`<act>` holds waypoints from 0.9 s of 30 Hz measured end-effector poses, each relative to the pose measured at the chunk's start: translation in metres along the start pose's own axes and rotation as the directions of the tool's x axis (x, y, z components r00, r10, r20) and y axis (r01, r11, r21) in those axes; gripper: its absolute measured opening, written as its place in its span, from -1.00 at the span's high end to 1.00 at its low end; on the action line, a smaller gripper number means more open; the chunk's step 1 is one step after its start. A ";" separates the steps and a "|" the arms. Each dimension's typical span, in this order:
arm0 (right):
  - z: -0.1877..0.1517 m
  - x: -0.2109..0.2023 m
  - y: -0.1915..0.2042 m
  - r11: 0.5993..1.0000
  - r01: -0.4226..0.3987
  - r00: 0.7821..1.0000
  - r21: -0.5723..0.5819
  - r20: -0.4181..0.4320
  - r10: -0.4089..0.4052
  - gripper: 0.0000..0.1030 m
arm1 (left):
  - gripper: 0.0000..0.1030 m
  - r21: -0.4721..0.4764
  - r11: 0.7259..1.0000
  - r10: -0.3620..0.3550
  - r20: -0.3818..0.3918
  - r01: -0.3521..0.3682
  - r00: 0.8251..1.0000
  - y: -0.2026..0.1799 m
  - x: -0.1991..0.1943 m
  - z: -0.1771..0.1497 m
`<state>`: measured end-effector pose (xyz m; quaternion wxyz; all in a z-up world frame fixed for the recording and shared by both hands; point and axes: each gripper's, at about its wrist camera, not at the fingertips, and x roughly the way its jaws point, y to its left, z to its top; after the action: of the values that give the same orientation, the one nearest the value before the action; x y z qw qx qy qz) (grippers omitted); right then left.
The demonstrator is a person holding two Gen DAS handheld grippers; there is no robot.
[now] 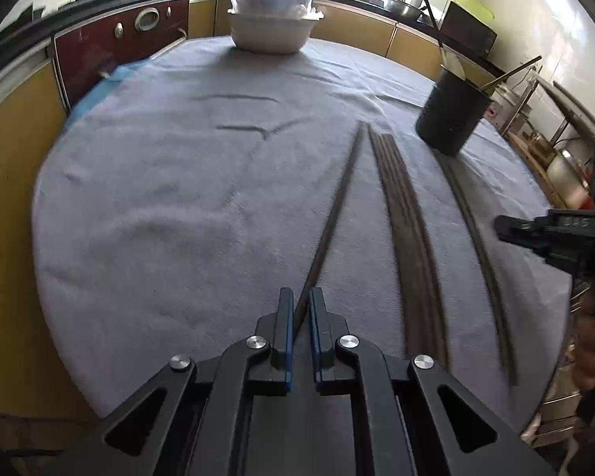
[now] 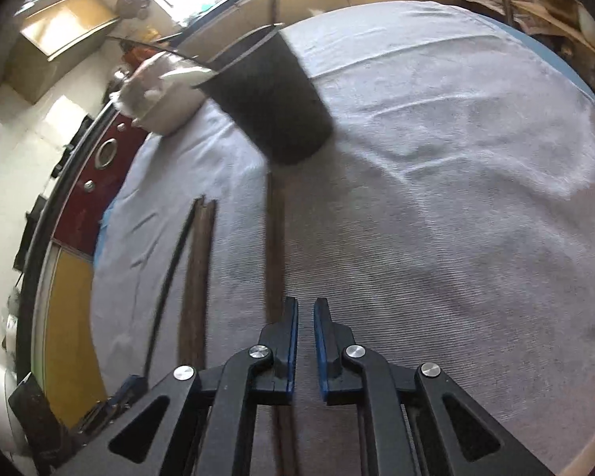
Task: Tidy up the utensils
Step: 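Grasp a chopstick with the right tool while the left tool grasps another, then lift the held chopsticks with both tools and carry them toward the black cup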
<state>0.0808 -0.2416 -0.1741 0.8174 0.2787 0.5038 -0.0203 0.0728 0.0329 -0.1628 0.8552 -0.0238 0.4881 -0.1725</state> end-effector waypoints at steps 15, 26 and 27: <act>-0.002 -0.003 -0.008 1.000 -0.014 1.000 0.026 -0.025 0.014 0.79 | 0.86 -0.018 1.000 -0.012 -0.038 0.011 0.999 -0.008 -0.011 -0.011; -0.004 0.015 0.016 0.978 0.163 0.987 -0.127 0.025 -0.161 0.85 | 0.86 0.015 1.000 0.018 0.009 -0.018 1.000 -0.004 -0.017 -0.003; -0.003 0.015 0.014 0.978 0.172 0.985 -0.119 0.030 -0.170 0.85 | 0.86 0.013 1.000 0.020 0.010 -0.020 1.000 -0.004 -0.016 -0.002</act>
<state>0.0901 -0.2249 -0.1813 0.8329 0.1840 0.5182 -0.0625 0.0625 0.0351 -0.1495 0.8593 -0.0143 0.4832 -0.1669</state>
